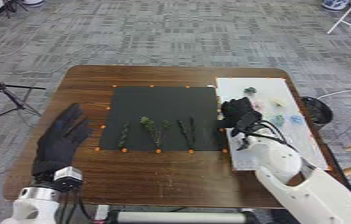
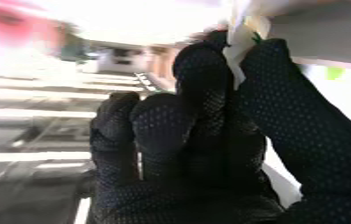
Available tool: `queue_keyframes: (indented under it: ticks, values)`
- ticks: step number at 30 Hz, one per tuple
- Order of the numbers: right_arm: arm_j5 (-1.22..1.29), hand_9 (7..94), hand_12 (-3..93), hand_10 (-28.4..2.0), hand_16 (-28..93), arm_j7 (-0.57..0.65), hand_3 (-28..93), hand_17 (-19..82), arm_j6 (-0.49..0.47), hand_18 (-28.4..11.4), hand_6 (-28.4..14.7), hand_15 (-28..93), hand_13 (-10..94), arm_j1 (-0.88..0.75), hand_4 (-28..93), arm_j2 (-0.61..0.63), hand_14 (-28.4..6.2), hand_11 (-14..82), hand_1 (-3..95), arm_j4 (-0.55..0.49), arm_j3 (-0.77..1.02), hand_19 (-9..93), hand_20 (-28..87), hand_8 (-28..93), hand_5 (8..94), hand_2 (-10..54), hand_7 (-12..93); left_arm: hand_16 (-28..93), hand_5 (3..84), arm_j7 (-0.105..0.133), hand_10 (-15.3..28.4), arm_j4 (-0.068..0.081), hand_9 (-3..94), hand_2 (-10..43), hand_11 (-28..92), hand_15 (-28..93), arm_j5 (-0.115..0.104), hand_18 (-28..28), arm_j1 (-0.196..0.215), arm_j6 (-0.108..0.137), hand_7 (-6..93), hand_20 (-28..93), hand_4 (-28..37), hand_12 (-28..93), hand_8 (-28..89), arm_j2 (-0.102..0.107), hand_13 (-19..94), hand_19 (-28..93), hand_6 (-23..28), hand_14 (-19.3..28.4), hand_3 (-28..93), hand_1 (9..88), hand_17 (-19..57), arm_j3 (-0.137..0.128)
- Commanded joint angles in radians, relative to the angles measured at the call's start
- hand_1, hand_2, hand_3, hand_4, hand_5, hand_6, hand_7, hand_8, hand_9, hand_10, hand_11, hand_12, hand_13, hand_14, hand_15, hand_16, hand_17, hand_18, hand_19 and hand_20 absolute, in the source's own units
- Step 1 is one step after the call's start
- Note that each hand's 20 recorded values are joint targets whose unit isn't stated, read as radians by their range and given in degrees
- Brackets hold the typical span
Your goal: Arrange flowers
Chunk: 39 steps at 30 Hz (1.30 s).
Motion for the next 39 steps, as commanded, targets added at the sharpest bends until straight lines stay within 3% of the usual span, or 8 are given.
queue_keyframes:
  ticks: [1, 8, 13, 18, 21, 27, 33, 39]
  values:
    - [-0.015, 77.3, 46.7, -10.2, 29, -0.104, 82, 31, 0.020, -20.4, -1.0, 79, 69, 0.215, -20, -0.214, -7.9, 42.0, 44.6, -0.027, -0.157, 85, 51, 6, 72.4, -8.8, 49, 9, 22.4, -0.008, 9.5, -0.014, 17.0, -6.7, 13, 8, -0.005, 20.4, -0.019, -0.001, 22.7, 7, -28.3, 19, -12, 0.084, 14, 36, 2.3, 13.9, 67, 22.7, -18.7, -0.051]
    - [-0.046, 77.6, 46.4, -10.5, 30, -0.111, 82, 32, -0.032, -20.3, -1.0, 79, 69, 0.232, -19, -0.314, -7.8, 42.2, 44.5, -0.009, -0.260, 85, 51, 5, 72.6, -9.2, 49, 9, 22.4, 0.002, 9.6, 0.001, 17.1, -6.6, 13, 8, -0.018, 20.4, -0.039, 0.015, 22.7, 7, -28.3, 19, -12, 0.096, 14, 36, 2.3, 13.9, 67, 22.6, -18.7, -0.049]
    - [-0.090, 77.7, 46.0, -10.3, 30, -0.143, 82, 32, -0.068, -20.4, -1.1, 79, 69, 0.212, -20, -0.325, -7.6, 42.0, 45.1, 0.026, -0.292, 85, 51, 4, 73.1, -9.2, 49, 9, 22.7, 0.031, 9.6, 0.098, 17.2, -6.9, 13, 8, -0.038, 20.5, -0.269, 0.006, 22.6, 7, -28.3, 19, -12, 0.163, 14, 37, 2.3, 13.9, 68, 22.7, -18.6, 0.073]
    - [-0.127, 78.0, 45.6, -10.1, 30, -0.159, 82, 32, -0.078, -20.2, -1.0, 78, 69, 0.238, -22, -0.367, -7.4, 40.7, 45.6, 0.095, -0.330, 85, 51, 4, 73.6, -9.4, 48, 9, 22.8, 0.037, 9.7, 0.145, 17.4, -6.8, 13, 8, -0.008, 20.6, -0.457, -0.057, 22.6, 7, -28.3, 19, -12, 0.194, 15, 37, 2.2, 14.0, 67, 22.8, -18.1, 0.169]
    - [-0.143, 78.1, 45.8, -9.9, 30, -0.157, 82, 32, -0.082, -20.2, -0.9, 78, 69, 0.259, -22, -0.379, -7.4, 40.1, 45.7, 0.122, -0.344, 85, 51, 4, 73.7, -9.5, 48, 9, 22.7, 0.044, 9.4, 0.177, 17.1, -6.7, 13, 8, 0.008, 20.7, -0.571, -0.094, 22.5, 7, -28.3, 19, -12, 0.181, 14, 37, 2.3, 13.9, 67, 22.8, -18.2, 0.249]
    - [-0.169, 78.3, 46.3, -9.5, 30, -0.155, 82, 32, -0.055, -20.1, -0.8, 78, 69, 0.288, -22, -0.435, -7.3, 39.2, 45.9, 0.177, -0.345, 85, 51, 4, 73.8, -9.5, 47, 9, 22.6, 0.057, 9.4, 0.196, 17.0, -6.7, 13, 7, 0.022, 20.7, -0.664, -0.130, 22.2, 6, -28.3, 19, -11, 0.151, 14, 37, 2.3, 13.9, 67, 22.8, -18.3, 0.307]
    - [-0.196, 78.6, 46.3, -9.2, 30, -0.145, 82, 32, -0.041, -20.3, -0.5, 78, 69, 0.290, -23, -0.475, -7.2, 38.1, 46.4, 0.220, -0.351, 85, 51, 2, 74.4, -9.5, 46, 9, 22.6, 0.079, 9.5, 0.212, 17.0, -6.7, 13, 7, 0.013, 20.7, -0.721, -0.136, 22.2, 6, -28.3, 20, -11, 0.137, 14, 37, 2.3, 13.9, 67, 22.7, -18.3, 0.369]
    - [-0.213, 79.2, 46.7, -8.7, 30, -0.158, 82, 32, -0.012, -20.0, -0.1, 78, 69, 0.274, -24, -0.506, -7.0, 36.2, 46.6, 0.234, -0.345, 85, 51, 2, 74.6, -9.5, 46, 9, 22.6, 0.065, 9.5, 0.219, 17.1, -6.7, 12, 8, 0.037, 20.8, -0.747, -0.156, 22.3, 6, -28.3, 20, -11, 0.104, 14, 37, 2.2, 14.0, 67, 22.8, -18.4, 0.387]
